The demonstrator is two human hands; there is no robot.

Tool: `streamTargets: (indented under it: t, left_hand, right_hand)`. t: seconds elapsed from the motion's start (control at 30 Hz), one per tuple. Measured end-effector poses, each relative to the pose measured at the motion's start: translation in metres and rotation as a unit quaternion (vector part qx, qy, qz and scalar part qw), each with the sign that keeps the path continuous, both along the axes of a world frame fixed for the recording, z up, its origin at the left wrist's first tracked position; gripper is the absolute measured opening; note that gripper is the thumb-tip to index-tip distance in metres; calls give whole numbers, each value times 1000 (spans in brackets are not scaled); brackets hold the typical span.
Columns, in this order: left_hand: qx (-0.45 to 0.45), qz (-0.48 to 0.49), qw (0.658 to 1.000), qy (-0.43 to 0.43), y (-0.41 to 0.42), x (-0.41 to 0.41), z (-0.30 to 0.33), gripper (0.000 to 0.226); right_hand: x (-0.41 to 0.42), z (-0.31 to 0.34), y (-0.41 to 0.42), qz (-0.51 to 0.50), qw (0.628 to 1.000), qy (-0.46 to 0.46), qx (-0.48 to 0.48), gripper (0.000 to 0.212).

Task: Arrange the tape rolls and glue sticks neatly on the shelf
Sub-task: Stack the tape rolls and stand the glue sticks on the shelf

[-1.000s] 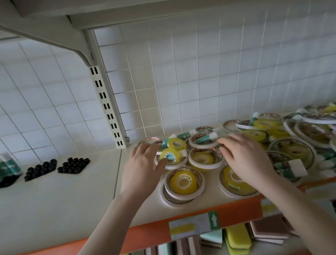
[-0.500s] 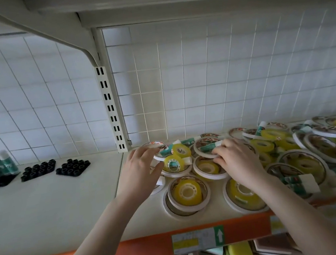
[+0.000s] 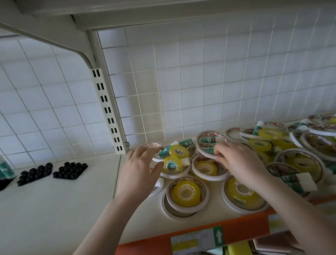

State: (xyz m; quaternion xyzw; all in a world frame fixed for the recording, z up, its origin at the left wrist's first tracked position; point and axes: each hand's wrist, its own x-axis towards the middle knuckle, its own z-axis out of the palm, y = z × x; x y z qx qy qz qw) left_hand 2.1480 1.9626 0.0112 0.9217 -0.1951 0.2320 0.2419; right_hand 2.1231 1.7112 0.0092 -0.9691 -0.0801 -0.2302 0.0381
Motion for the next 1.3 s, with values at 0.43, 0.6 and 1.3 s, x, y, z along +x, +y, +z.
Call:
streamTargets:
  t: [0.43, 0.6, 1.3]
  left_hand:
    - [61, -65, 996, 22, -50, 30, 25, 35]
    - [122, -113, 984, 66, -96, 44, 25, 34]
    - [268, -190, 942, 65, -153, 53, 15, 29]
  right_hand:
    - [-22, 12, -41, -91, 995, -39, -13, 10]
    - [-35, 19, -61, -124, 991, -40, -28, 10]
    - [-53, 11, -91, -135, 989, -61, 10, 9]
